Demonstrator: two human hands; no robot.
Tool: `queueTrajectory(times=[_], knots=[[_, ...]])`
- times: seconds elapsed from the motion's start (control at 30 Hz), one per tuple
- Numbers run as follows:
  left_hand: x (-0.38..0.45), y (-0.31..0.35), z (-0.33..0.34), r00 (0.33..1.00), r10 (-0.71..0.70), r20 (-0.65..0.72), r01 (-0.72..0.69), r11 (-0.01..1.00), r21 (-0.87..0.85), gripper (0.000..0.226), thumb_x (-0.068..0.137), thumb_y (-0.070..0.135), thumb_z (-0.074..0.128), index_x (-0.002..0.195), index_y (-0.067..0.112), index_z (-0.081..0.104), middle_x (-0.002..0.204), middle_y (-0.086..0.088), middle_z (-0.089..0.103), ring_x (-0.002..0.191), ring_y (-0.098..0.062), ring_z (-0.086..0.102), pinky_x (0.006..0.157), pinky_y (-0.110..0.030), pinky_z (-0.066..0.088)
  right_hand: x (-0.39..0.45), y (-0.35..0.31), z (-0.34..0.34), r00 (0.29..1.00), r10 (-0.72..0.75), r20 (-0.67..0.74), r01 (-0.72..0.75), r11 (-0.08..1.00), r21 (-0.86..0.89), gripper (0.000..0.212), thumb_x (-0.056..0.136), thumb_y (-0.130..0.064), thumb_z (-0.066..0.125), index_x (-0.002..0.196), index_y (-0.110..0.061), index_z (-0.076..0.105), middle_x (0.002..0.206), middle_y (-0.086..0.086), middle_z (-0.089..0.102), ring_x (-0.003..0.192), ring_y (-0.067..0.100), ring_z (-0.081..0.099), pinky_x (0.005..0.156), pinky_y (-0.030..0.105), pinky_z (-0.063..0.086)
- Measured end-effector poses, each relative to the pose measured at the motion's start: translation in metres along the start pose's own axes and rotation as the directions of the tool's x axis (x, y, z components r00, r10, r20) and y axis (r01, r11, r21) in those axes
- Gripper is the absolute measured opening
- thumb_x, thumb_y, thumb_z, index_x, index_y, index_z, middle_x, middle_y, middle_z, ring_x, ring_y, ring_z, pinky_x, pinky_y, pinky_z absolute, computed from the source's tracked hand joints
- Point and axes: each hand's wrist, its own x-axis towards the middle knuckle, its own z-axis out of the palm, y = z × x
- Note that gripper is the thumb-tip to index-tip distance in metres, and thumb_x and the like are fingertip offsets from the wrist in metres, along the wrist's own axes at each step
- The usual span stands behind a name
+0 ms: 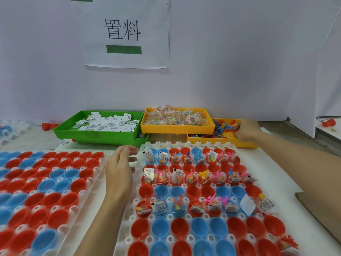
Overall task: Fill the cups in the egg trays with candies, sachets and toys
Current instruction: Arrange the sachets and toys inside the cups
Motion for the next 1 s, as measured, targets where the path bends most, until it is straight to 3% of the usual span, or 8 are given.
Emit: queueTrajectory(times=[0.17, 0.37, 0.43, 0.5, 0.63, 0.7, 0.83, 1.0], knots=[[0.000, 0.000, 0.000, 1.000, -0.001, 0.005, 0.001, 1.000, 0.014, 0.035, 0.105, 0.019, 0.034, 0.092, 0.019, 0.067, 0.100, -0.001, 0.069, 0.098, -0.021, 0.064, 0.083, -0.045, 0.053, 0.002, 0.008, 0.002, 0.999, -0.011, -0.052, 0.016, 0.995, 0.097, 0.011, 0.089, -0.005, 0.067, 0.089, 0.001, 0.077, 0.098, 0.016, 0.073, 0.088, 0.024, 0.063, 0.074, 0.037, 0.054], [0.001, 0.000, 0.001, 1.000, -0.005, -0.001, 0.005, 1.000, -0.012, 0.035, 0.104, 0.017, 0.036, 0.089, 0.017, 0.068, 0.099, -0.003, 0.069, 0.097, -0.026, 0.064, 0.079, -0.044, 0.051, 0.001, 0.016, 0.000, 0.971, 0.114, -0.208, -0.020, 0.913, 0.408, 0.013, 0.093, -0.008, 0.065, 0.094, -0.004, 0.078, 0.091, 0.006, 0.070, 0.068, 0.010, 0.054, 0.068, 0.026, 0.042], [0.001, 0.000, 0.001, 1.000, -0.003, -0.006, 0.003, 1.000, -0.027, 0.035, 0.103, 0.015, 0.036, 0.087, 0.017, 0.068, 0.098, -0.004, 0.069, 0.096, -0.028, 0.064, 0.076, -0.041, 0.050, -0.005, 0.011, -0.005, 0.960, 0.177, -0.216, -0.018, 0.812, 0.583, 0.012, 0.095, -0.013, 0.065, 0.098, -0.008, 0.075, 0.095, 0.006, 0.069, 0.069, 0.007, 0.057, 0.064, 0.024, 0.045], [0.001, -0.001, 0.000, 1.000, 0.005, -0.009, -0.006, 0.999, -0.031, 0.034, 0.102, 0.016, 0.037, 0.086, 0.018, 0.067, 0.097, -0.003, 0.069, 0.095, -0.028, 0.064, 0.072, -0.037, 0.049, -0.015, 0.006, -0.010, 0.967, 0.214, -0.140, -0.024, 0.620, 0.785, 0.011, 0.099, -0.012, 0.059, 0.093, -0.012, 0.068, 0.099, 0.008, 0.071, 0.072, 0.012, 0.066, 0.060, 0.023, 0.052], [0.000, 0.000, 0.001, 1.000, 0.000, -0.002, 0.000, 1.000, -0.014, 0.034, 0.103, 0.013, 0.039, 0.087, 0.019, 0.068, 0.097, -0.001, 0.069, 0.095, -0.025, 0.064, 0.073, -0.036, 0.049, -0.062, -0.005, -0.024, 0.995, 0.105, -0.005, -0.012, 0.160, 0.987, 0.014, 0.101, -0.005, 0.053, 0.093, -0.010, 0.065, 0.092, 0.010, 0.070, 0.071, 0.013, 0.074, 0.066, 0.024, 0.059], [-0.001, 0.002, 0.001, 1.000, -0.006, 0.010, 0.006, 1.000, 0.002, 0.032, 0.103, 0.012, 0.040, 0.089, 0.018, 0.068, 0.098, 0.000, 0.069, 0.097, -0.024, 0.064, 0.077, -0.039, 0.050, -0.090, -0.010, -0.030, 0.998, 0.018, 0.053, -0.053, 0.022, 0.998, 0.014, 0.099, -0.003, 0.054, 0.097, -0.007, 0.067, 0.089, 0.008, 0.073, 0.075, 0.013, 0.074, 0.065, 0.020, 0.058], [-0.004, 0.007, -0.003, 1.000, -0.012, 0.003, 0.012, 0.999, 0.040, 0.029, 0.102, 0.016, 0.041, 0.092, 0.021, 0.068, 0.100, 0.005, 0.069, 0.100, -0.019, 0.062, 0.079, -0.036, 0.049, -0.136, -0.016, -0.041, 0.988, -0.102, 0.119, -0.124, -0.041, 0.991, 0.018, 0.097, 0.000, 0.052, 0.103, -0.005, 0.069, 0.087, 0.005, 0.076, 0.080, 0.015, 0.074, 0.067, 0.019, 0.058], [-0.007, 0.031, -0.005, 0.998, 0.047, -0.032, -0.044, 0.995, 0.090, 0.029, 0.100, 0.013, 0.044, 0.087, 0.028, 0.066, 0.098, 0.009, 0.068, 0.100, -0.018, 0.062, 0.078, -0.034, 0.044, -0.172, -0.024, -0.068, 0.971, -0.225, 0.081, -0.091, -0.033, 0.995, 0.023, 0.079, -0.005, 0.062, 0.099, -0.005, 0.073, 0.090, 0.011, 0.076, 0.083, 0.021, 0.075, 0.067, 0.020, 0.058]])
